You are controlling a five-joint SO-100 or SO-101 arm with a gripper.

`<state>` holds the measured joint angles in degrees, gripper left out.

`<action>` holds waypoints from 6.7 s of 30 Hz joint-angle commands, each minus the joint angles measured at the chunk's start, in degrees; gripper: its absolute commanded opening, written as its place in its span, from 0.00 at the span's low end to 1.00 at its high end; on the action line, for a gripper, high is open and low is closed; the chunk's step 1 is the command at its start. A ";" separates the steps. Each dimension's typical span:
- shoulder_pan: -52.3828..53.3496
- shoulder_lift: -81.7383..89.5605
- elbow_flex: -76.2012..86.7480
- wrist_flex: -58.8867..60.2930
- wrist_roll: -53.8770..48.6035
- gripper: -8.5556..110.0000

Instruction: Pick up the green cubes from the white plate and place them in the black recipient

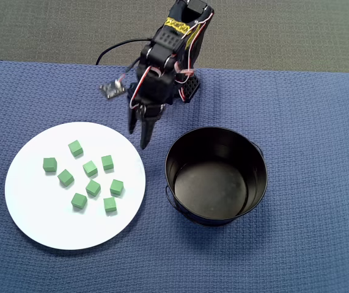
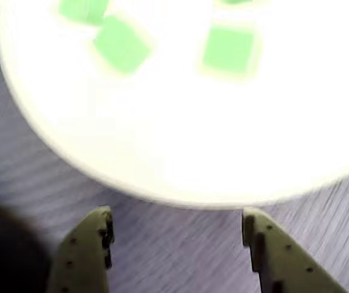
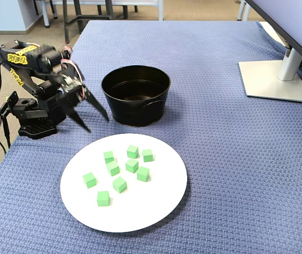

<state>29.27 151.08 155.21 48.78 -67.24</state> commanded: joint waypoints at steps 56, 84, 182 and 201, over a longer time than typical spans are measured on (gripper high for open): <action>7.29 -50.19 -28.74 -13.54 16.00 0.22; 6.50 -52.29 -27.33 -16.08 16.26 0.07; 20.30 -46.93 -34.89 -5.36 -17.75 0.13; 20.83 -55.63 -40.25 -6.59 -21.80 0.24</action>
<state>49.66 95.45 119.00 43.24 -87.80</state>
